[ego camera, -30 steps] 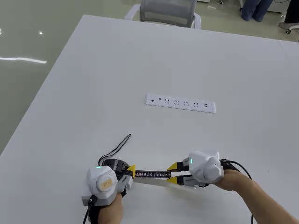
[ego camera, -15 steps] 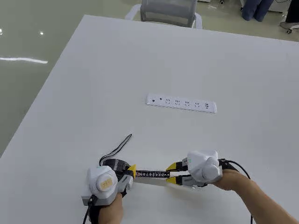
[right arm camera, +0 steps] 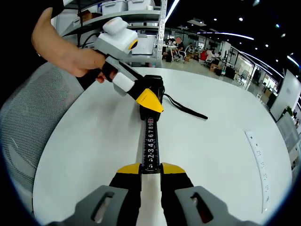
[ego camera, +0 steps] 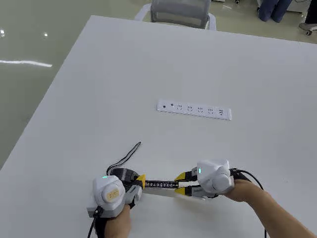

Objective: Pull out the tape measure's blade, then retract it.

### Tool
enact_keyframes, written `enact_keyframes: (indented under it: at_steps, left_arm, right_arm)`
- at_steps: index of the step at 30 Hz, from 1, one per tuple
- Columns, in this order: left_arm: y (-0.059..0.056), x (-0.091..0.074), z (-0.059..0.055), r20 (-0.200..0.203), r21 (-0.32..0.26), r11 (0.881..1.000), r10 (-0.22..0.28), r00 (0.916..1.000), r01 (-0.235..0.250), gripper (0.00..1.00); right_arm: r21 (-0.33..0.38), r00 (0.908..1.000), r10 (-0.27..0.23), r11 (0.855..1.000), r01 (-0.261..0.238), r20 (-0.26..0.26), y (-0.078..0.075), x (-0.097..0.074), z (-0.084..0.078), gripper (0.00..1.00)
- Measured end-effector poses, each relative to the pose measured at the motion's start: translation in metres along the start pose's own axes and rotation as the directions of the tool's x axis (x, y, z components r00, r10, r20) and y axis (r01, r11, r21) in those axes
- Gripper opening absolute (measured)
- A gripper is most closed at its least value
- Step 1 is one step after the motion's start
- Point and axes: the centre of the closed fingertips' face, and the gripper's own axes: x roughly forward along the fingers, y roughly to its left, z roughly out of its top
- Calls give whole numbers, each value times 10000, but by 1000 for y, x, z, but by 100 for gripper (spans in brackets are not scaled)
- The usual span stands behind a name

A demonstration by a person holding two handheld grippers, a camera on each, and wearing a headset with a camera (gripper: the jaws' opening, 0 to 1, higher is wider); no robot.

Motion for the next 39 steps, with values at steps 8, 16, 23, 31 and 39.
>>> enact_keyframes:
  at_steps: [8,16,23,31,39]
  left_arm:
    - [2,1,0,-17,-21,10000,-32,10000,32,65]
    - [2,2,0,-9,-28,10000,-38,10000,38,65]
    - [2,2,0,-24,-52,10000,-55,10000,55,65]
    - [1,1,0,-60,-66,9999,-89,9999,89,65]
    - [2,2,0,-53,-66,9999,-102,9999,102,65]
  right_arm:
    - [6,10000,9,10000,-9,20,-1,4,2,14]
    - [19,10000,10,10000,-10,39,-1,8,6,14]
    - [36,10000,25,10000,-25,70,-1,11,8,13]
    - [28,10000,36,10000,-36,76,0,13,10,13]
    - [6,9999,55,10000,-55,89,0,15,13,13]
